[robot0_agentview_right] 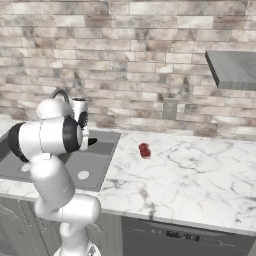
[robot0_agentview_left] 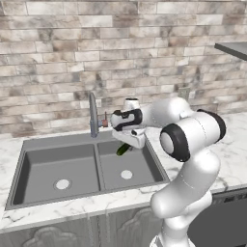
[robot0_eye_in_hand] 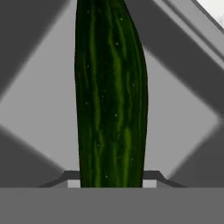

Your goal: Turn on the sink faucet. Then move the cucumber from the counter to the sink. Turn off the sink. Move the vegetable from the sink to the pot next to the stove. Finally move the pot to the rear left burner.

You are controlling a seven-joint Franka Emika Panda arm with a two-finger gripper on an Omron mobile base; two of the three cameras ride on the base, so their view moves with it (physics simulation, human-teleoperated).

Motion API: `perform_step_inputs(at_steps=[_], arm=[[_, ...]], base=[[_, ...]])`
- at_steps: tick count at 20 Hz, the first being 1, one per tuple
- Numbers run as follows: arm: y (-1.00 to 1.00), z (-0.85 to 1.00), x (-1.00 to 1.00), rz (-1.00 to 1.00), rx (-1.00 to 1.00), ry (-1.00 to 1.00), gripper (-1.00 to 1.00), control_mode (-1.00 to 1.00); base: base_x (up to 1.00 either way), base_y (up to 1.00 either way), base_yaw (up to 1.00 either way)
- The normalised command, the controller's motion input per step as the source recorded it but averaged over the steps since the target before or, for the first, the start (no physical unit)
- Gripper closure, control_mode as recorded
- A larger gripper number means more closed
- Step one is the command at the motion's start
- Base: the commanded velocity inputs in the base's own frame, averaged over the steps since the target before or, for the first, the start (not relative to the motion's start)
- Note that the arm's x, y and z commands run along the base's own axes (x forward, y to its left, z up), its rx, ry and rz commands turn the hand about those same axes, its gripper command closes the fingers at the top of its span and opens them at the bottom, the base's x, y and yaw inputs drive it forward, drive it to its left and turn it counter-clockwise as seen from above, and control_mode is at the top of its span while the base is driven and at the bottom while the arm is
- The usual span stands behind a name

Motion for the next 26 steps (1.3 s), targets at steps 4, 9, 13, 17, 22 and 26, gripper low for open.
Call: perform_step_inputs(at_steps=[4,9,13,17,22,26], arm=[[-0.04,0.73,-0.2,-0.08,-0.07,0.0,1.0,-1.0],[0.0,0.67,-0.08,-0.06,-0.04,0.01,1.0,-1.0],[0.0,0.22,-0.02,-0.08,-0.02,0.0,1.0,-1.0],[-0.17,0.05,0.0,-0.04,0.0,0.0,1.0,-1.0],[-0.32,0.1,-0.04,-0.01,0.0,0.0,1.0,-1.0],[-0.02,0.0,-0.01,-0.01,0.0,0.0,1.0,-1.0]], base=[[0.0,0.0,0.0],[0.0,0.0,0.0],[0.0,0.0,0.0],[0.0,0.0,0.0],[0.0,0.0,0.0],[0.0,0.0,0.0]])
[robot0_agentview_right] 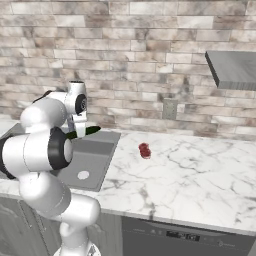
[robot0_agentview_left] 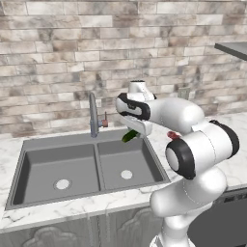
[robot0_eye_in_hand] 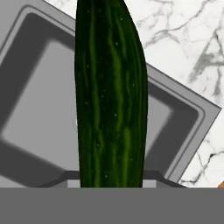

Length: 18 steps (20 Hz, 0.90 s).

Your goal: Turn on the sink faucet. Then move the cucumber from the counter to the sink. Turn off the sink. Move the vegetable from the sink to the pot next to the stove. Finally move the pot to the rear left burner.

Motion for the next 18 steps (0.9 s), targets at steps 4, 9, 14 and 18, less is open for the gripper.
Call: perform_step_inputs(at_steps=[4,9,14,18], arm=[[0.0,0.0,0.0,0.0,0.0,0.0,1.0,-1.0],[0.0,0.0,-0.12,-0.03,0.0,-0.02,1.0,1.0],[0.0,0.0,0.0,0.0,0.0,0.0,1.0,1.0],[0.0,0.0,0.0,0.0,0.0,0.0,1.0,1.0]], base=[[0.0,0.0,0.0],[-0.08,-0.02,-0.04],[-0.29,-0.26,-0.32],[-0.16,-0.35,-0.38]])
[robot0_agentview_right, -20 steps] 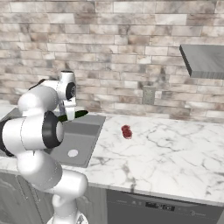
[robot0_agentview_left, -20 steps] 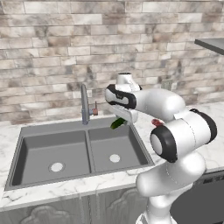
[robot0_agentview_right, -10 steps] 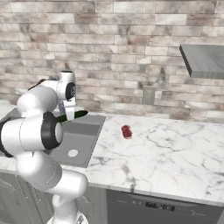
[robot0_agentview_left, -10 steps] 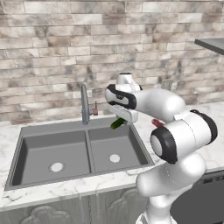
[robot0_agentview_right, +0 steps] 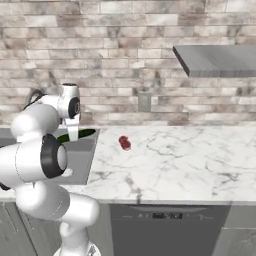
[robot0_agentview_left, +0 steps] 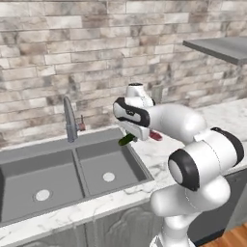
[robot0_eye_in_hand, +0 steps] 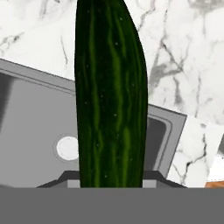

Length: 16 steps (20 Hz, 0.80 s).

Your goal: Turn on the sink faucet. Then move the cucumber from the counter to the sink. Turn off the sink. Move the vegetable from the sink to the pot next to the stove. Finally move the pot to the rear left burner.

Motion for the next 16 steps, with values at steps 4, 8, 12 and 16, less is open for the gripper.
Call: perform_step_inputs(at_steps=[4,8,12,16], arm=[[0.0,0.0,0.0,0.0,0.0,0.0,1.0,1.0],[0.0,0.0,0.0,0.0,0.0,0.0,1.0,1.0],[0.0,0.0,0.0,0.0,0.0,0.0,1.0,1.0],[0.0,0.0,0.0,0.0,0.0,0.0,1.0,1.0]], base=[[-0.05,-0.32,-0.41],[-0.04,-0.29,-0.43],[-0.03,-0.35,-0.47],[0.0,-0.29,-0.5]])
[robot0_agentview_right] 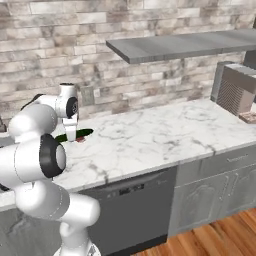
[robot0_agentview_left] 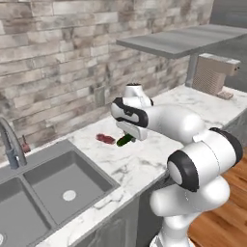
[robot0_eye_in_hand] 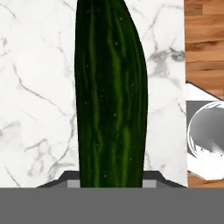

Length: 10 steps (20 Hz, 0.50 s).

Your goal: Turn on the sink faucet. Then move the cucumber from the counter to the sink. Turn off the sink. Move the vegetable from the sink to the pot next to the stove. Finally move the pot to the rear left burner.

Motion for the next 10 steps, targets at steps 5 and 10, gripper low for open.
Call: perform_step_inputs(at_steps=[5,10], arm=[[0.0,0.0,0.0,0.0,0.0,0.0,1.0,1.0],[0.0,0.0,0.0,0.0,0.0,0.0,1.0,1.0]], base=[[0.0,-0.26,-0.52],[0.0,-0.3,-0.51]])
